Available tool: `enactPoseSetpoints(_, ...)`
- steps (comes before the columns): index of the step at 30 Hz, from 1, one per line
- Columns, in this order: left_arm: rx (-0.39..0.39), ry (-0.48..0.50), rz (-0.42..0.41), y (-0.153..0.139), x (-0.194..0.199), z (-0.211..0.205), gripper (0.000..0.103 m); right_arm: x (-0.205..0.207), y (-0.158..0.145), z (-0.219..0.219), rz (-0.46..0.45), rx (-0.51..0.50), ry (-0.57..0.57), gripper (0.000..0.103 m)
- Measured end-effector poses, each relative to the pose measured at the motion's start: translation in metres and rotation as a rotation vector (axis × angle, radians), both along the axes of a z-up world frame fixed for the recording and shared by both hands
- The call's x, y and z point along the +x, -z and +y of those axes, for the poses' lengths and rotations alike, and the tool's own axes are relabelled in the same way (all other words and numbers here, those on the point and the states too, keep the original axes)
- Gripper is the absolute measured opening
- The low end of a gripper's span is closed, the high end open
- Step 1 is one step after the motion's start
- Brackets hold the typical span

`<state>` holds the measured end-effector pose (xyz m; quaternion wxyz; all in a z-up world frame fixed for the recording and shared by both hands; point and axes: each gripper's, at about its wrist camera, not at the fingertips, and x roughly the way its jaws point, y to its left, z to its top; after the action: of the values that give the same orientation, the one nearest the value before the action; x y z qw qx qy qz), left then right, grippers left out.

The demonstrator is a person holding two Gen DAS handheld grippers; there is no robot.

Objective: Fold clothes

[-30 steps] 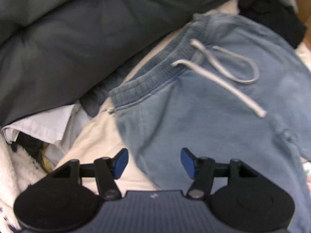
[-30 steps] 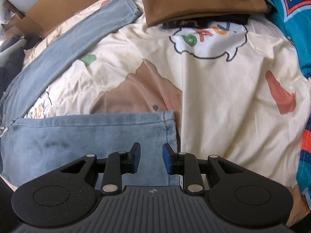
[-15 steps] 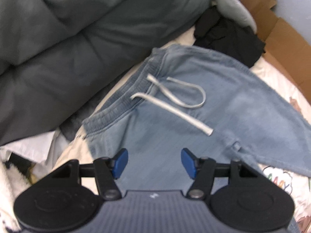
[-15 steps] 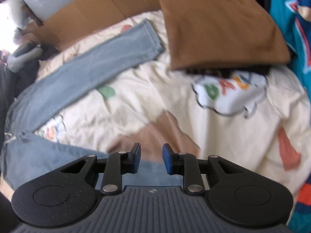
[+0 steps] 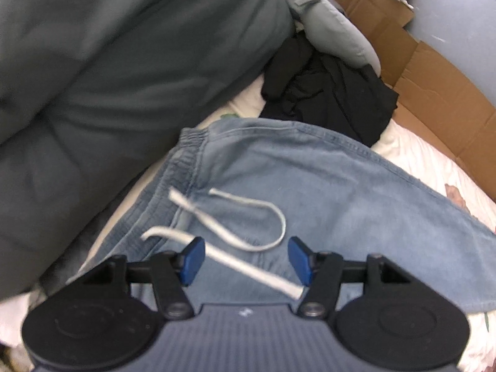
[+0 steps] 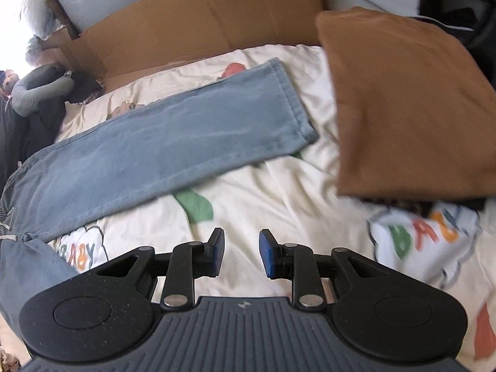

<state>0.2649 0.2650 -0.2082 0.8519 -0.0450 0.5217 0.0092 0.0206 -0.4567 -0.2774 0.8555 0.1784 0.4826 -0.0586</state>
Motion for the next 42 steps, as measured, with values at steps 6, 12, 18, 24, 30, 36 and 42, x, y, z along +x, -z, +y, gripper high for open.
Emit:
enactPoseSetpoints(6, -0.021, 0.055, 0.027, 0.041, 0.032, -0.025, 0.039, 0.048, 0.016, 0.013, 0.009, -0.031, -0.064, 0.032)
enactPoseSetpoints(12, -0.054, 0.133, 0.058, 0.080, 0.046, -0.053, 0.018, 0.092, 0.034, 0.030, 0.022, -0.057, -0.134, 0.032)
enactPoseSetpoints(18, -0.026, 0.191, 0.114, 0.117, 0.062, -0.075, 0.014, 0.133, 0.050, 0.051, 0.026, -0.078, -0.206, 0.032)
enactPoseSetpoints(24, 0.017, 0.171, 0.142, 0.140, 0.075, -0.080, 0.012, 0.166, 0.063, 0.066, 0.019, -0.095, -0.216, 0.032)
enactPoseSetpoints(30, 0.028, 0.224, 0.100, 0.140, 0.066, -0.079, 0.012, 0.197, 0.074, 0.094, 0.008, -0.081, -0.266, 0.032)
enactPoseSetpoints(36, 0.031, 0.245, 0.058, 0.138, 0.056, -0.077, 0.013, 0.221, 0.094, 0.106, 0.018, -0.148, -0.235, 0.029)
enactPoseSetpoints(42, 0.073, 0.281, -0.015, 0.130, 0.058, -0.084, 0.013, 0.241, 0.095, 0.077, 0.012, -0.162, -0.111, 0.022)
